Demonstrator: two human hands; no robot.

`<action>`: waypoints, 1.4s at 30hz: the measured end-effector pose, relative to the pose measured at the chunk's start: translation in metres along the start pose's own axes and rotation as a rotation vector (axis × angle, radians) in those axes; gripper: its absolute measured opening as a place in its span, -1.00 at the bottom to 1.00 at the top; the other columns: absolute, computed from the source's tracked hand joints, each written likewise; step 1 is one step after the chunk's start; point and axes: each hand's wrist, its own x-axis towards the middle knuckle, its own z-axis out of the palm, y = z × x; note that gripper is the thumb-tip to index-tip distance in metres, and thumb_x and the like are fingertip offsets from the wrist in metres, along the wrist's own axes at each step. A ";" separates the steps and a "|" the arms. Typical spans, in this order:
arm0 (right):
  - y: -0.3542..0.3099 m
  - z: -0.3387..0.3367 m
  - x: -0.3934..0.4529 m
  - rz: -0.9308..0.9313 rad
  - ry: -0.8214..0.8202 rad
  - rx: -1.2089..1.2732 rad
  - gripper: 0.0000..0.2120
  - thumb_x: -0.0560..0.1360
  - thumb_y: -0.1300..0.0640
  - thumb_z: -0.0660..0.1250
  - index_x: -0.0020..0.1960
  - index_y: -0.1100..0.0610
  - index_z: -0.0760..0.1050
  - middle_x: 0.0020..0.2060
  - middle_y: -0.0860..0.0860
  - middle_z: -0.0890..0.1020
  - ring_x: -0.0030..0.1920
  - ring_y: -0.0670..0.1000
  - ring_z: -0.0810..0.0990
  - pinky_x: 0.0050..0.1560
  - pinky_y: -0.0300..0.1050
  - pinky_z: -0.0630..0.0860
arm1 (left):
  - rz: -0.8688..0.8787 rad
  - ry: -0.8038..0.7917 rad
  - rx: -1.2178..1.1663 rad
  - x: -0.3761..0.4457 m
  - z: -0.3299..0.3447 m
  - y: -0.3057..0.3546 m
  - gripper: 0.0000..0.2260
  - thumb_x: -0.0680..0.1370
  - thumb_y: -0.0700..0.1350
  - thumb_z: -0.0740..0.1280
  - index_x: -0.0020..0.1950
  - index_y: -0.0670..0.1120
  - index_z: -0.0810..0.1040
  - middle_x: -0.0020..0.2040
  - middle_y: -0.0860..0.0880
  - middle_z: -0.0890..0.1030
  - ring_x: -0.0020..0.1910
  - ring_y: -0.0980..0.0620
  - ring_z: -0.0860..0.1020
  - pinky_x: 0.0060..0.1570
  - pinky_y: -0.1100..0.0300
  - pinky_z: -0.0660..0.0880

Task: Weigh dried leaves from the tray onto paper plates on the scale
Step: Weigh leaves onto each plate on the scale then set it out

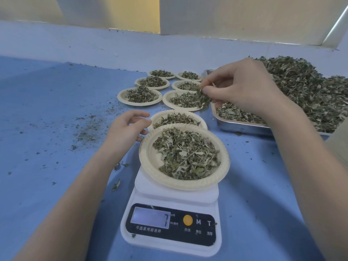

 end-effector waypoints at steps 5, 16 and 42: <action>0.050 0.006 0.011 0.122 0.214 -0.221 -0.90 0.53 0.12 0.35 -0.02 0.03 0.63 -0.40 -0.16 0.63 -0.46 -0.24 0.55 -0.26 -0.66 0.30 | 0.001 0.002 -0.003 -0.001 0.000 -0.001 -0.85 0.55 -0.17 0.33 0.10 -0.07 0.58 -0.04 -0.08 0.60 -0.23 0.05 0.56 -0.23 0.22 0.48; 0.075 0.008 0.010 0.325 -0.348 -0.470 -0.59 0.59 -0.16 0.14 0.31 0.02 0.50 0.14 0.04 0.61 0.18 0.11 0.51 0.06 -0.10 0.36 | -0.008 -0.006 0.057 -0.002 0.001 0.001 -0.88 0.55 -0.11 0.33 0.06 -0.03 0.59 -0.08 -0.06 0.61 -0.28 0.06 0.54 -0.25 0.20 0.48; -0.045 0.071 0.058 0.512 -0.351 0.643 -0.84 0.58 0.11 0.27 0.05 0.20 0.50 0.02 0.26 0.60 -0.12 0.08 0.57 -0.11 -0.13 0.59 | -0.178 0.248 -0.075 0.010 -0.089 0.045 -0.75 0.62 -0.18 0.23 -0.22 -0.26 0.47 -0.40 -0.19 0.47 -0.69 0.09 0.43 -0.63 0.29 0.46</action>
